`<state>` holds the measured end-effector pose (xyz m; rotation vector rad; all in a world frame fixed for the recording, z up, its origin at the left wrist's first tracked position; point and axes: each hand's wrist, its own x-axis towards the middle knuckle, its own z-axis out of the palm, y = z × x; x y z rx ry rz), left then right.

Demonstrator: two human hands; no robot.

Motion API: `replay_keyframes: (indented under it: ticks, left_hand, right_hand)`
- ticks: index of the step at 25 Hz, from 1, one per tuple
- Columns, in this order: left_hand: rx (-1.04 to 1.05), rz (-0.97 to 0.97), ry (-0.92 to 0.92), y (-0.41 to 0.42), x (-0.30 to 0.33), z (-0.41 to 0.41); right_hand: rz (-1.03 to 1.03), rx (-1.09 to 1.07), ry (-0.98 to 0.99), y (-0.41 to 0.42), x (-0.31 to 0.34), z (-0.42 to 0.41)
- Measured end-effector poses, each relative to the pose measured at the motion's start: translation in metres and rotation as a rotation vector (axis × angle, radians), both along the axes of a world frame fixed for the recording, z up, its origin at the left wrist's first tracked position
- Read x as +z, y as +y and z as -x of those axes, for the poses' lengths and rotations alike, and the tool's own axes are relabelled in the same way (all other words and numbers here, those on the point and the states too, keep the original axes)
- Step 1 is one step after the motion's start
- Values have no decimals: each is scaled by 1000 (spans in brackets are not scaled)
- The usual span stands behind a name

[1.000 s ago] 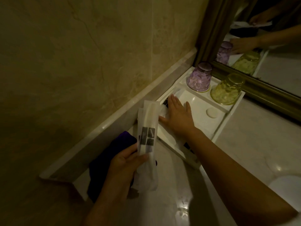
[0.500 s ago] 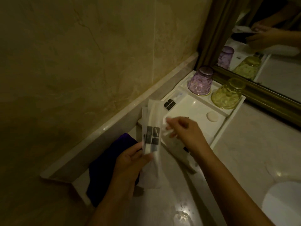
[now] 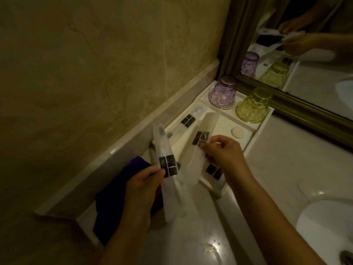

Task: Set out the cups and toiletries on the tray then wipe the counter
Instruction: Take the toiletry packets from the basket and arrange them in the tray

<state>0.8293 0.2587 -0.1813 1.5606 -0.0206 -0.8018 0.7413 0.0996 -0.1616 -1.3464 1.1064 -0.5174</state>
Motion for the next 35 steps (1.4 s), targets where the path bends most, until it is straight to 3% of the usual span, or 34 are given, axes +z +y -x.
replay_keyframes:
  ticks: [5, 9, 11, 14, 17, 21, 23, 25, 27, 29, 35]
  left_hand:
    - [7, 2, 15, 7, 0, -4]
    - [-10, 3, 22, 9, 0, -5]
    - [-16, 13, 21, 10, 2, -6]
    - [-14, 16, 28, 9, 1, -7]
    - [-42, 9, 17, 9, 1, -7]
    - [-53, 14, 0, 11, 1, -9]
    - [-65, 24, -6, 11, 2, -11]
    - [-98, 28, -21, 9, 3, -14]
    - [-140, 17, -36, 4, 4, -17]
    - [-196, -18, -79, -5, 6, -18]
    - [-313, 26, -111, -22, 8, -16]
  right_hand:
    - [3, -119, 94, -43, -13, -36]
    - [169, -62, 298, -48, -31, -55]
    - [351, -18, 447, -44, -36, -52]
    - [836, 70, 675, -40, -44, -39]
    - [999, 361, 818, -38, -53, -30]
    - [935, 439, 885, -30, -55, -37]
    - [928, 334, 775, -24, -45, -40]
    - [721, 229, 462, -16, -28, -36]
    - [304, 322, 193, -3, -10, -27]
    - [49, 417, 66, 8, 2, -18]
    - [-52, 335, 46, 3, 9, -8]
